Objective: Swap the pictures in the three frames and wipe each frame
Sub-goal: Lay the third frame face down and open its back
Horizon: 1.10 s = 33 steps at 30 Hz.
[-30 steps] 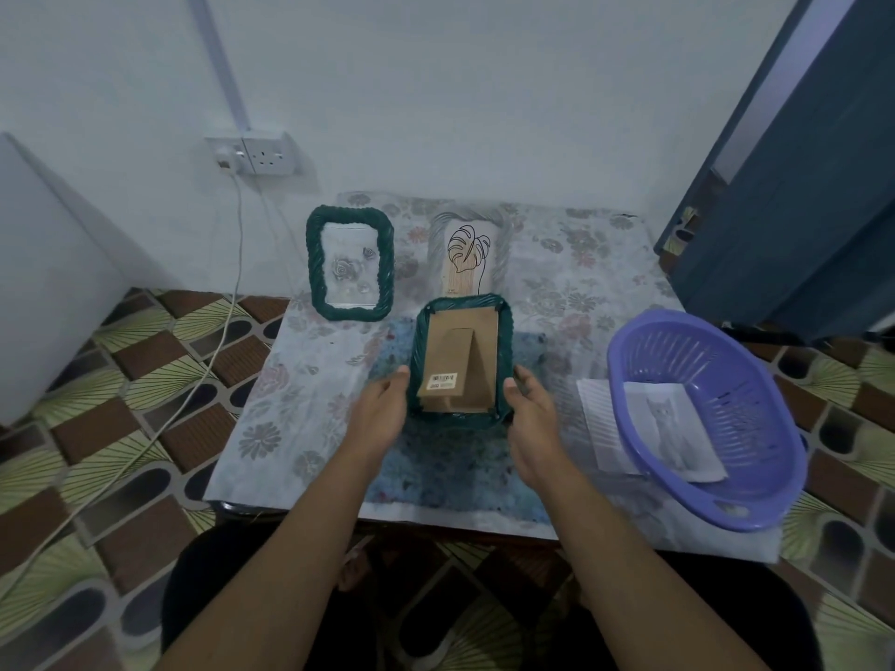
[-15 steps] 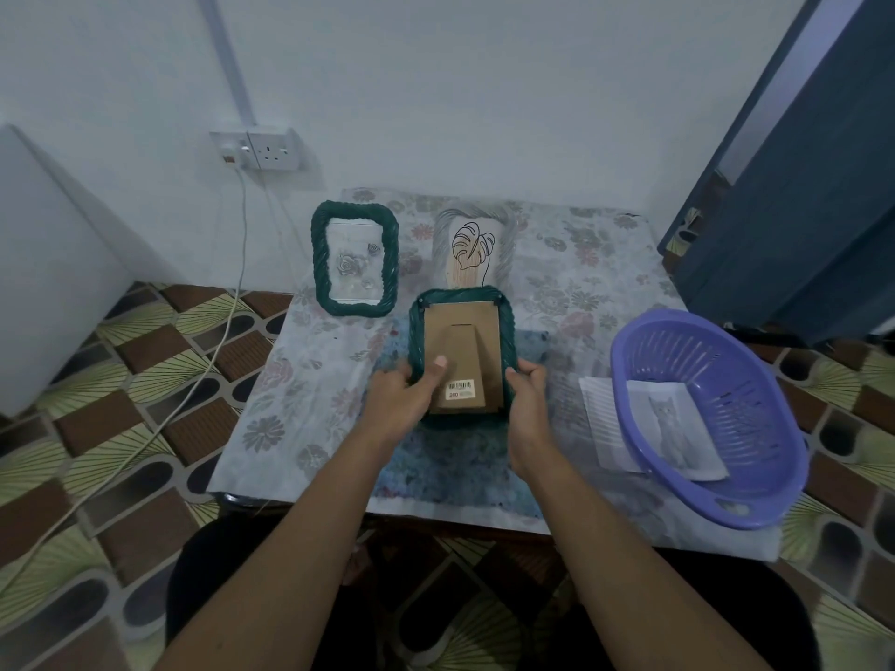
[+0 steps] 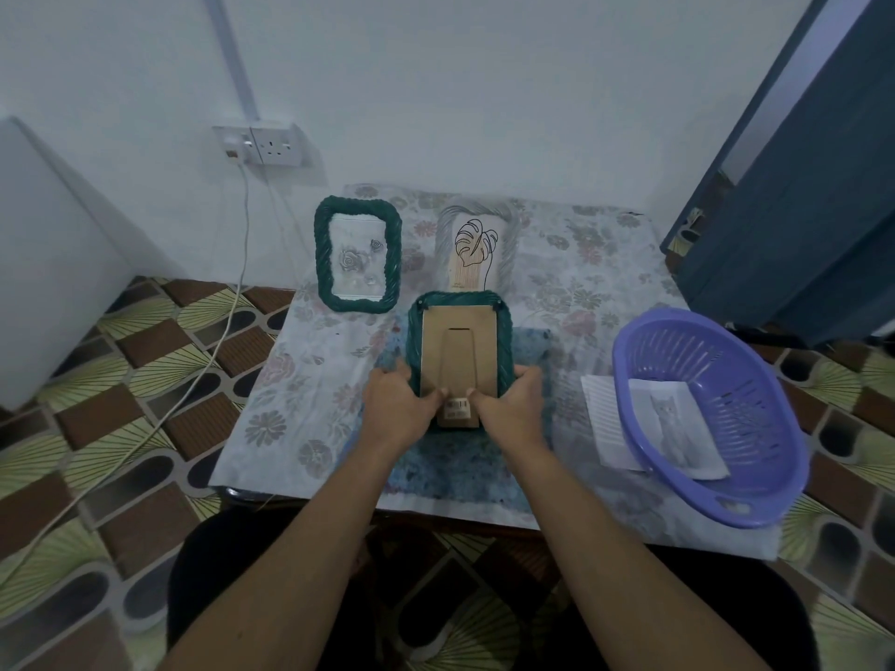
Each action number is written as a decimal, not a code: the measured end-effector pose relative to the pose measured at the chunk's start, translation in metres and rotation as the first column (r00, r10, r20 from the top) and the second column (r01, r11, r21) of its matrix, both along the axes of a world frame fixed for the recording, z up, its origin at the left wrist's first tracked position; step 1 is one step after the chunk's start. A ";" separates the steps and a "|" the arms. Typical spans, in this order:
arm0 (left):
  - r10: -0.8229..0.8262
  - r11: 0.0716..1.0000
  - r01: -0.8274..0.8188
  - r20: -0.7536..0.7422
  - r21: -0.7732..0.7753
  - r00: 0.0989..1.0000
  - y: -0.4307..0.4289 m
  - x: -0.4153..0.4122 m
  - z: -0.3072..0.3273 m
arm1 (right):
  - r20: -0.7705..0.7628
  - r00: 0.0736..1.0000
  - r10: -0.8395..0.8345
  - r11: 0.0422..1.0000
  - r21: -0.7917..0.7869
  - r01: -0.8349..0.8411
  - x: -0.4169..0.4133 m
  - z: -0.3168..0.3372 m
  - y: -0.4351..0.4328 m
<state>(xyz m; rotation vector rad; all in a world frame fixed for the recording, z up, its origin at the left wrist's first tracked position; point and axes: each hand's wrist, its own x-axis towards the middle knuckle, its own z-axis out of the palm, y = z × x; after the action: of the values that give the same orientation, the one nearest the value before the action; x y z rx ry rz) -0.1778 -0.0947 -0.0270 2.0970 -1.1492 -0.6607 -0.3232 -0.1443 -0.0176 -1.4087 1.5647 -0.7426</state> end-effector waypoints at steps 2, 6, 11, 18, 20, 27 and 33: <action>0.004 0.999 -0.006 0.056 0.032 0.998 0.001 0.000 -0.005 | -0.077 0.997 0.002 1.000 0.015 -0.001 -0.002 -0.017 -0.006; -0.023 0.986 0.000 0.138 0.167 0.990 0.003 0.000 -0.013 | -0.270 0.961 0.052 0.997 0.068 -0.034 -0.002 -0.011 0.002; -0.066 0.962 0.015 0.180 0.274 0.981 0.010 0.001 -0.028 | -0.499 0.851 0.166 0.985 0.131 -0.116 -0.010 -0.017 0.010; -0.115 0.948 0.047 0.202 0.316 0.973 0.016 -0.003 -0.023 | -0.608 0.769 0.197 0.980 0.092 -0.178 -0.013 -0.031 0.012; -0.125 0.946 0.054 0.205 0.318 0.971 0.016 -0.004 -0.024 | -0.608 0.770 0.192 0.980 0.084 -0.179 -0.014 -0.033 0.011; -0.120 0.966 0.060 0.234 0.251 0.965 0.021 0.000 -0.031 | -0.666 0.708 0.236 0.933 -0.048 -0.357 -0.022 -0.036 0.004; -0.090 0.975 0.038 0.232 0.220 0.968 0.021 0.002 -0.036 | -0.715 0.603 0.353 0.847 -0.030 -0.531 -0.030 -0.047 -0.011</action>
<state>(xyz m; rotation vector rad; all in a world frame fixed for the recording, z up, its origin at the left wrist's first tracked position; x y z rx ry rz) -0.1755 -0.0740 -0.0628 2.3821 -1.3347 -0.5931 -0.3529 -0.1553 -0.0650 -2.3473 1.5498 -0.0640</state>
